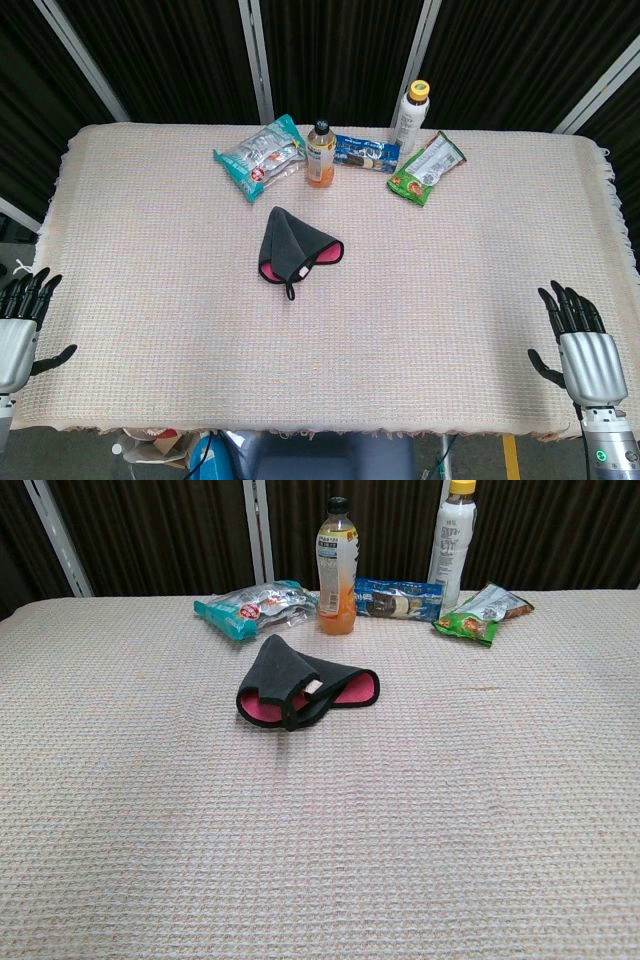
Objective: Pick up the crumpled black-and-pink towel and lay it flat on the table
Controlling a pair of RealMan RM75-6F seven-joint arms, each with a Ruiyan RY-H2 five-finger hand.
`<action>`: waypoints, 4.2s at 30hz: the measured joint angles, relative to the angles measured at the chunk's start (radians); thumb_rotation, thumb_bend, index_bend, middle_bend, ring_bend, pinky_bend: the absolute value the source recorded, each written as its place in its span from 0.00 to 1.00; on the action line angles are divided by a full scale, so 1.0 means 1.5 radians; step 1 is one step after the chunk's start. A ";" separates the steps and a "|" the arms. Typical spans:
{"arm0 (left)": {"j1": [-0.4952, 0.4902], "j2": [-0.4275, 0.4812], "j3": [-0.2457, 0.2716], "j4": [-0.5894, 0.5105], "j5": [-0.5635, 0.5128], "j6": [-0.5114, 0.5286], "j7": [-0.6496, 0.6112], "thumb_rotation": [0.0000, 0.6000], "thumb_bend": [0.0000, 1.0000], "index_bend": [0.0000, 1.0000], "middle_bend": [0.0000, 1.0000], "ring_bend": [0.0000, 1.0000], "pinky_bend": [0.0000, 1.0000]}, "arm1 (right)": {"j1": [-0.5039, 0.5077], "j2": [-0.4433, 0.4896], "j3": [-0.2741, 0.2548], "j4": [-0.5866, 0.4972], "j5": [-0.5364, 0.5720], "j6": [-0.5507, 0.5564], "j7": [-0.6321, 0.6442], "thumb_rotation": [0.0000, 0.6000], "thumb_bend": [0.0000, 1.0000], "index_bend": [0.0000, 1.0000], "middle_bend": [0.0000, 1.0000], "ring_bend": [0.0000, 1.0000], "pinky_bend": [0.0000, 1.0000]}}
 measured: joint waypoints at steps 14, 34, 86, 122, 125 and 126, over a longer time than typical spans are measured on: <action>-0.002 -0.004 -0.001 0.005 -0.002 -0.004 -0.001 1.00 0.00 0.00 0.00 0.00 0.00 | 0.000 -0.004 0.000 0.003 0.000 0.000 -0.001 1.00 0.26 0.00 0.02 0.00 0.11; -0.046 -0.055 -0.020 0.003 -0.016 -0.058 0.034 1.00 0.01 0.00 0.00 0.00 0.00 | 0.003 -0.016 0.005 0.027 0.018 -0.013 0.001 1.00 0.26 0.00 0.02 0.00 0.11; -0.520 -0.642 -0.191 0.492 -0.089 -0.238 0.147 1.00 0.30 0.18 0.08 0.00 0.00 | 0.009 -0.020 0.028 0.045 0.065 -0.032 0.062 1.00 0.26 0.00 0.02 0.00 0.11; -0.518 -0.597 -0.183 0.482 -0.096 -0.214 0.105 1.00 0.50 0.66 0.18 0.00 0.00 | 0.010 -0.016 0.022 0.033 0.067 -0.044 0.058 1.00 0.26 0.00 0.02 0.00 0.11; -0.521 -0.589 -0.186 0.476 -0.098 -0.216 0.106 1.00 0.53 0.66 0.18 0.00 0.00 | 0.011 -0.016 0.022 0.033 0.069 -0.047 0.060 1.00 0.26 0.00 0.02 0.00 0.11; -0.522 -0.586 -0.187 0.472 -0.098 -0.216 0.107 1.00 0.53 0.66 0.18 0.00 0.01 | 0.011 -0.016 0.022 0.033 0.070 -0.048 0.060 1.00 0.26 0.00 0.02 0.00 0.11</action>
